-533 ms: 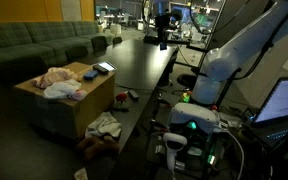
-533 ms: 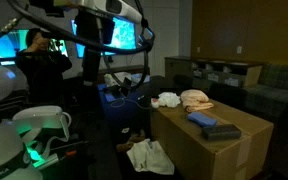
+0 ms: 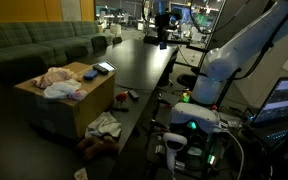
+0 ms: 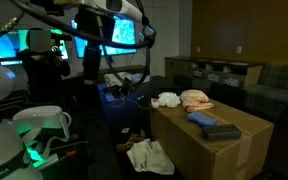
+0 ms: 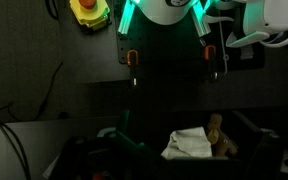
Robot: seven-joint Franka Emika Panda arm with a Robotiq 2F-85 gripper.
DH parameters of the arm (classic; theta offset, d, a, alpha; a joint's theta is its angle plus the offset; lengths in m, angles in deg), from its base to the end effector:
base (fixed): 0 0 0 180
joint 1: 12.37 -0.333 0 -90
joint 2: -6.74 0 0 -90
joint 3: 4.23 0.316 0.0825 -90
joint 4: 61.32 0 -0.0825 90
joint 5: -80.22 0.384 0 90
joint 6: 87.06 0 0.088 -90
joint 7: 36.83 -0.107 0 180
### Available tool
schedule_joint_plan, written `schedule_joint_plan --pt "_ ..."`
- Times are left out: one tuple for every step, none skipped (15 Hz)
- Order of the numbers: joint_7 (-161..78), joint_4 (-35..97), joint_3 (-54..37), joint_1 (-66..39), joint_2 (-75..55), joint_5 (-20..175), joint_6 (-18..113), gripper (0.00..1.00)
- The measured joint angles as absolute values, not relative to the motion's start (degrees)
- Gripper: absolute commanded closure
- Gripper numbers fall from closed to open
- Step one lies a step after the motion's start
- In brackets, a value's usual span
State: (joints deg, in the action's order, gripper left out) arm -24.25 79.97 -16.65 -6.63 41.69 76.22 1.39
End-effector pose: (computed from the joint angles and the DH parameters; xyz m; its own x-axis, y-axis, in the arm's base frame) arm 0.3111 -0.1155 0.4761 0.9553 -0.0095 -0.2955 -0.0482 -0.9911 -0.1240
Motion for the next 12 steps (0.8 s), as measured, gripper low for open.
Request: schedule_joint_plan --pt "-24.2 80.0 -16.5 -6.7 41.3 76.3 1.4 0.00" --pt "-24.3 80.0 -16.2 -6.9 40.7 76.6 1.8 0.00" --pt "-24.3 79.9 -16.0 -7.2 39.8 77.0 2.4 0.00" --pt "-24.3 79.6 -15.7 -7.5 38.6 77.4 3.0 0.00" --pt "-24.3 79.3 -15.3 -7.9 37.3 77.9 4.0 0.00" --pt "-24.3 78.8 -14.9 -8.2 35.8 78.5 5.1 0.00" --pt "-24.3 78.2 -14.5 -8.5 34.2 79.2 6.2 0.00" --pt "-24.3 77.4 -14.1 -8.9 32.6 79.7 7.2 0.00" --pt "-24.4 76.6 -13.7 -9.1 31.0 80.2 8.5 0.00" --pt "-24.4 75.8 -13.3 -9.3 29.4 80.7 10.0 0.00" --pt "-24.4 75.1 -13.0 -9.4 27.9 81.2 11.8 0.00" --pt "-24.5 74.4 -12.7 -9.5 26.4 81.6 13.9 0.00"
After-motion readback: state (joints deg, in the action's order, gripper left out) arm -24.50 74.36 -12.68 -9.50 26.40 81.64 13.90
